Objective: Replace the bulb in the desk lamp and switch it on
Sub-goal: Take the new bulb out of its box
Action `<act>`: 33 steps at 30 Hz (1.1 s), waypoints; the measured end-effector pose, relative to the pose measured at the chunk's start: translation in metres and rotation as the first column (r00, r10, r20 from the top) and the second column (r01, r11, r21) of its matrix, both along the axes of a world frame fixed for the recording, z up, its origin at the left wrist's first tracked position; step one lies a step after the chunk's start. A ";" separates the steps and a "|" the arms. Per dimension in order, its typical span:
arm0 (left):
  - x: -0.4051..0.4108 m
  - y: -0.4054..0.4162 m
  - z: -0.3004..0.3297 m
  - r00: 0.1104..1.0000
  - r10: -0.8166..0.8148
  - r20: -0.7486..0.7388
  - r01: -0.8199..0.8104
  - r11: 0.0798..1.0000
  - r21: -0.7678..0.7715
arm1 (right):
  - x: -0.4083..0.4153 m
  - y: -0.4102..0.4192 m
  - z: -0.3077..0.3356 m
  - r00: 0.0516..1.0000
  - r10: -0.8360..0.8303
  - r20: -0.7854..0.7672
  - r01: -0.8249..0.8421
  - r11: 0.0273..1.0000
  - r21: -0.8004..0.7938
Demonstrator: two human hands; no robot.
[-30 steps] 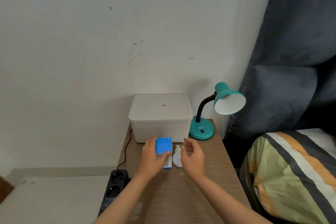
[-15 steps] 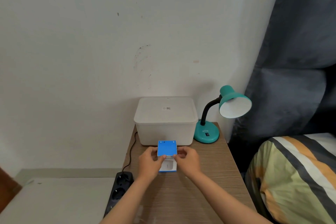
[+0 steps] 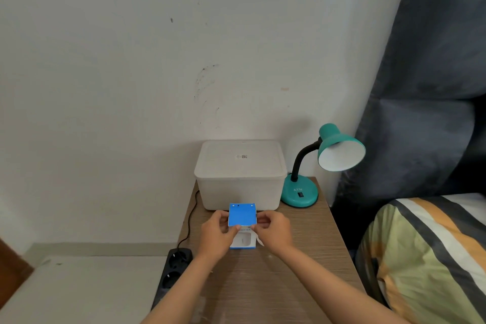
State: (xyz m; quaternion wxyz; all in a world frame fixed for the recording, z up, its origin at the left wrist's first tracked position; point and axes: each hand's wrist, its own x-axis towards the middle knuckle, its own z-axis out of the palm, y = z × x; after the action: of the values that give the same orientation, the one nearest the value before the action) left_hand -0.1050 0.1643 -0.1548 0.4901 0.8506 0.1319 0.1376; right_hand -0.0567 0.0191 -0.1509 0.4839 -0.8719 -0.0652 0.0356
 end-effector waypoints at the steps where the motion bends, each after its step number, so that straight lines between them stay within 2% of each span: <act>1: -0.001 0.000 0.000 1.000 0.003 0.004 -0.003 1.000 -0.004 | 0.000 0.000 -0.001 1.000 0.000 -0.003 0.000 1.000 0.007; 15: -0.002 0.000 -0.006 0.998 0.008 0.066 0.004 0.986 -0.168 | 0.002 -0.001 -0.005 1.000 0.025 -0.017 -0.024 0.999 0.048; 20: 0.002 0.003 -0.010 0.997 0.060 0.041 -0.053 0.986 -0.156 | 0.003 -0.001 -0.006 0.999 0.034 -0.009 -0.034 0.999 0.032; 27: 0.001 0.007 -0.009 1.000 0.001 0.010 0.001 0.980 -0.199 | 0.005 -0.001 -0.010 0.999 0.032 -0.034 -0.031 0.999 0.038; 33: 0.007 0.006 -0.008 0.999 0.041 -0.017 -0.043 0.989 -0.143 | 0.004 -0.001 -0.009 0.999 0.040 -0.035 -0.038 0.998 0.043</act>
State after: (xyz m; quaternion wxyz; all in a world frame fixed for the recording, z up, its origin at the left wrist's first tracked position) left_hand -0.0983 0.1699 -0.1629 0.5460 0.8111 0.1629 0.1320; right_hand -0.0523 0.0180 -0.1596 0.5024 -0.8594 -0.0743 0.0592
